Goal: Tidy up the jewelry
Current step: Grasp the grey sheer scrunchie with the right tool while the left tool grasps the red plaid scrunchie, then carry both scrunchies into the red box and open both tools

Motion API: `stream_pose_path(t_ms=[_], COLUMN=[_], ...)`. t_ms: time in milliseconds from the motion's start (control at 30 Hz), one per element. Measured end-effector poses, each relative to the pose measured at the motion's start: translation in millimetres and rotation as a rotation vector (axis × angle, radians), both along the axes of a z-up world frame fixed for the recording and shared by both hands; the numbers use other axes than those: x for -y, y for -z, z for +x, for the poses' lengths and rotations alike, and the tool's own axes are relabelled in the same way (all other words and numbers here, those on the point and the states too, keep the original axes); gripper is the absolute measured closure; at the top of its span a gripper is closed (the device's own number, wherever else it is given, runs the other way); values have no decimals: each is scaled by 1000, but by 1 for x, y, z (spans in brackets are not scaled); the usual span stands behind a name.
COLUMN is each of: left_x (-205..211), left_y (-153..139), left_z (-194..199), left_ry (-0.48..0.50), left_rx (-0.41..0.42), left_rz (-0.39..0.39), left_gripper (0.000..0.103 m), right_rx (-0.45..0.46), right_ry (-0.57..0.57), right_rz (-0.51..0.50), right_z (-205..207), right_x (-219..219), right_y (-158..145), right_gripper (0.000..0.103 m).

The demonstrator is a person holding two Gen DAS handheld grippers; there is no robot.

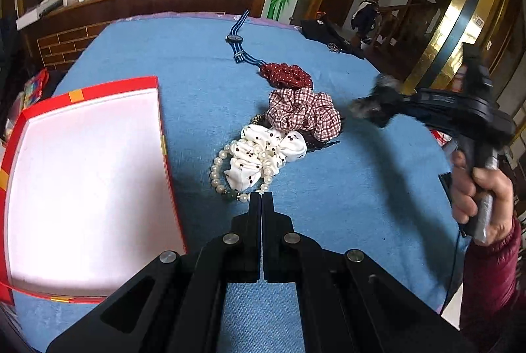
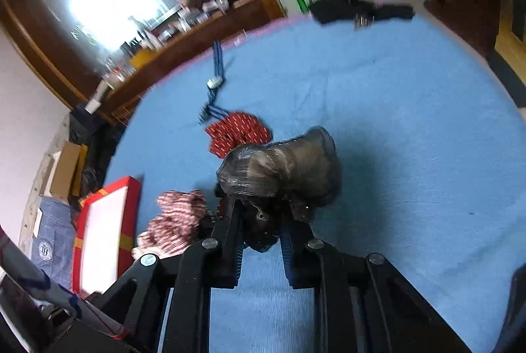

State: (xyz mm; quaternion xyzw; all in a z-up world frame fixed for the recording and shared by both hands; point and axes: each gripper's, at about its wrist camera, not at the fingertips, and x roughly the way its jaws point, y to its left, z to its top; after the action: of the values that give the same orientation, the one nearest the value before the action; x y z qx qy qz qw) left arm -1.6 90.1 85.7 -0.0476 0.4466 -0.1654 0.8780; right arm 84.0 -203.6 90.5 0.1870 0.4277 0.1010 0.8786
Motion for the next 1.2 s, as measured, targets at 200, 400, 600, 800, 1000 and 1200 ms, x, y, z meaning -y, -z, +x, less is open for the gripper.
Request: stream_pose_path(t_ms=[200,400,600,800,1000,1200], left_x=[0,9,12,52,101,99], left_y=[-5,6,16,-1,12,26], left_z=[-3,16,82,105,123,124], left_ry=[10,19,8,93,134,86], left_rx=[1,-63,-161,-117,-137,-164], left_rz=[-24,-2,-24,-86,-6,-2], left_gripper=[103,101,101,30,44,91], right_rx=[87,98,91,101,86,84], right_ry=[-52,-83,-94,-75,-69,-60], right_rz=[31,20,31,19,30,35], right_z=[-35,-43,-50,-55,-53,-57], right_x=[-6,-20,-21,-11,-7,-1], right_y=[-28,-30,-27,-29,-23,-22], right_gripper=[82,82,82,82,82,82])
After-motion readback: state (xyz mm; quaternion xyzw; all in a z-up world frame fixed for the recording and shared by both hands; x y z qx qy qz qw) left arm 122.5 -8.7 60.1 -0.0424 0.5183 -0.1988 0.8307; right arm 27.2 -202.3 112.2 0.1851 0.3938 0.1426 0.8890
